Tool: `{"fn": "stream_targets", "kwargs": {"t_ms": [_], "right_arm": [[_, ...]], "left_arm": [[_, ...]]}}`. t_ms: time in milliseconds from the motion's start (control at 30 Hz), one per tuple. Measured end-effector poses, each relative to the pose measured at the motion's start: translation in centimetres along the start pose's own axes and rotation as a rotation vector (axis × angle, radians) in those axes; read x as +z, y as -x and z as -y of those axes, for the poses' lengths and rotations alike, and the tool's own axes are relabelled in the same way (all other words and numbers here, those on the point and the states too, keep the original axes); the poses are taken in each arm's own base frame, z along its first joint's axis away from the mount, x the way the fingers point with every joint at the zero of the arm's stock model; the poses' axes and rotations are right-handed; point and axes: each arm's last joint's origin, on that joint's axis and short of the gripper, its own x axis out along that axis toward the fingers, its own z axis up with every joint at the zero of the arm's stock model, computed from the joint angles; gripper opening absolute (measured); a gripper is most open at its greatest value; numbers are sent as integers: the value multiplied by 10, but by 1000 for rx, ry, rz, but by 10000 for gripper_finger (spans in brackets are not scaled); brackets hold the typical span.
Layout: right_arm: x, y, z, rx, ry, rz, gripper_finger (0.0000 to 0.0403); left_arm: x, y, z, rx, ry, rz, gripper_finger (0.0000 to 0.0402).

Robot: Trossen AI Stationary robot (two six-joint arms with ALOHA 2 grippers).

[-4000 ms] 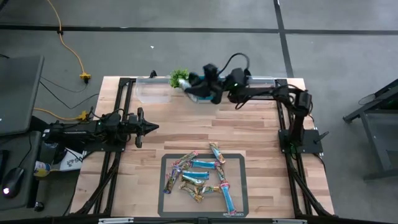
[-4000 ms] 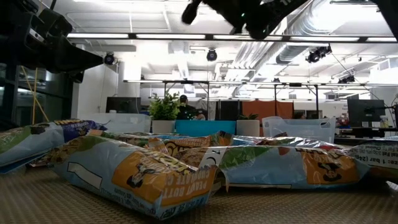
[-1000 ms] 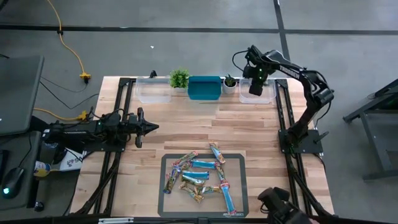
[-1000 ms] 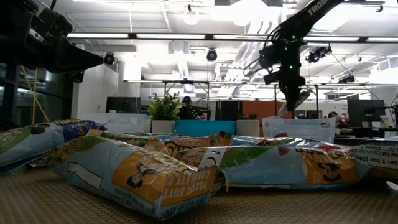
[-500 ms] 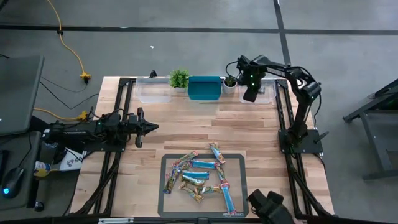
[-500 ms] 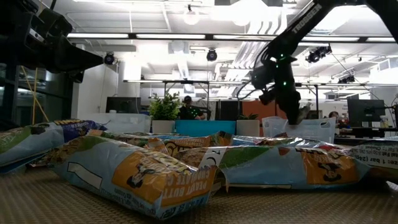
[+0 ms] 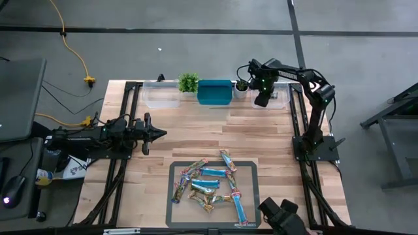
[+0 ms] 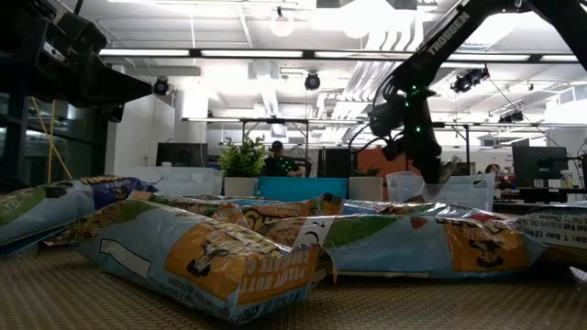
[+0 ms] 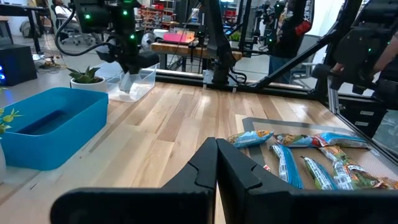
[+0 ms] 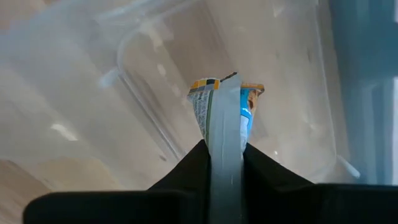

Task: Pick and place Granola Bars by type
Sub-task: Put the yellow granola bar into the right transparent bin

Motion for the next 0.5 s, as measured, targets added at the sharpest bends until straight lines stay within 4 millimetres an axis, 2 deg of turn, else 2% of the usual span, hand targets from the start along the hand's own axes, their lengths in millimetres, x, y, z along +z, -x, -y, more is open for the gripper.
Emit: {"fn": "stream_targets", "kwargs": {"t_ms": [367,500], "right_arm": [[-4,1,1,-61,-55,-61,154],[-9,12,0,-70,-65,-33,177]], "left_arm": [[0,0,0,0,0,0,1],[0,0,0,0,0,0,1]]}}
